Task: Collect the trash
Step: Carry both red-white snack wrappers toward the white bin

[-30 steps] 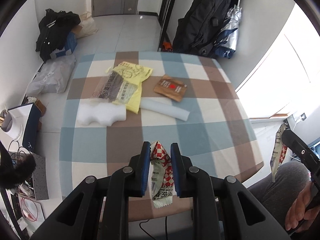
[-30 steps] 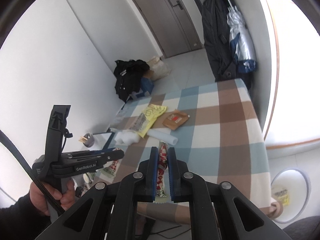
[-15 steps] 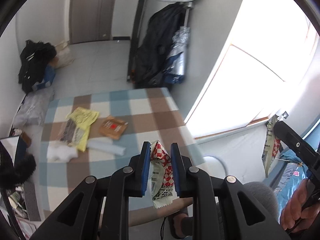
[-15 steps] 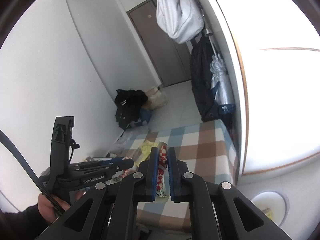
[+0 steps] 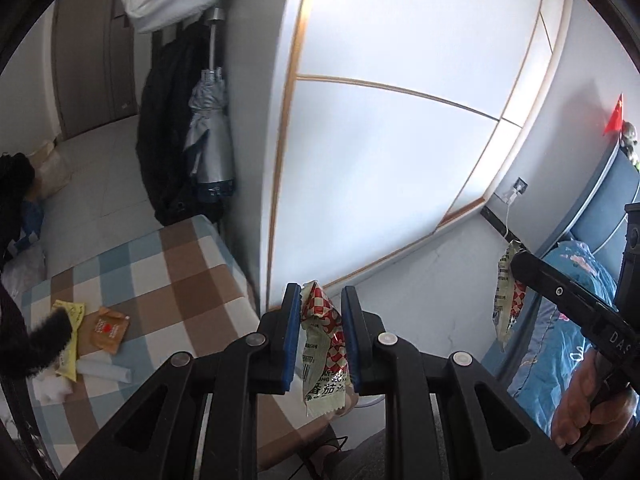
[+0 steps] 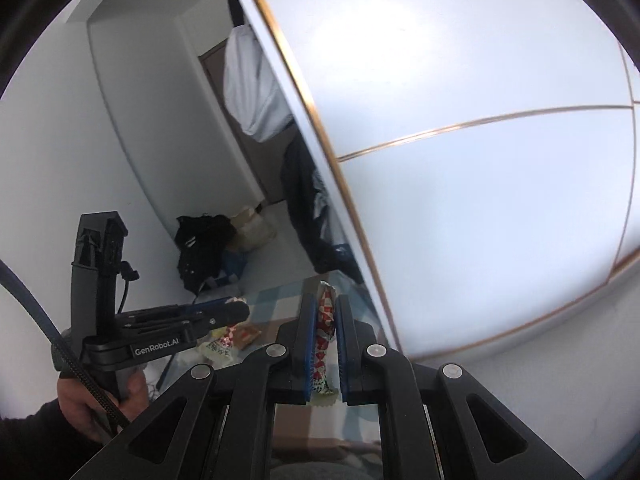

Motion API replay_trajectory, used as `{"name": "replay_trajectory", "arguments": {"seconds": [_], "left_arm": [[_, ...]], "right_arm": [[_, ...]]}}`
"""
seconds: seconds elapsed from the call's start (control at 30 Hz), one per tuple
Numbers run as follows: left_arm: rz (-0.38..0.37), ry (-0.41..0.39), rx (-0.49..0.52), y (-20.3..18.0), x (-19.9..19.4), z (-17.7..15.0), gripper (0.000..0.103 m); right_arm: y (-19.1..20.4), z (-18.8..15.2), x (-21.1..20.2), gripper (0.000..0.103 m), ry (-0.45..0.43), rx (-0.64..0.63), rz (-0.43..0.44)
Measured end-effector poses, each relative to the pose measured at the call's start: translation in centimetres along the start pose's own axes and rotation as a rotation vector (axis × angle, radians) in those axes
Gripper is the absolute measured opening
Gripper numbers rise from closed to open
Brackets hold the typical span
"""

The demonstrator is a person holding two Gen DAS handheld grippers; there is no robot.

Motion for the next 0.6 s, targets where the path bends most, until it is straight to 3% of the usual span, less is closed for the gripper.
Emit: {"name": "replay_trajectory", "arguments": {"seconds": [0.27, 0.6], "left_arm": [[-0.103, 0.155, 0.014, -4.4, 6.9, -3.0, 0.016], [-0.132, 0.372, -0.029, -5.4, 14.7, -8.2, 0.016]], "right_arm": [[-9.7, -3.9, 0.2, 0.009, 0.068, 0.114, -0.144], [-17.5, -11.7, 4.2, 0.009, 0.242, 0.267, -0.211]]}}
Point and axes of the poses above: each gripper's, at about its wrist camera, not at the fingertips, and x roughly the way its jaws point, y to its left, z to its top, the point moved 9 cm from there along x, roughly the way its jaws point, and after that the axes turned 7 degrees about -y, right-handed, at the moved point
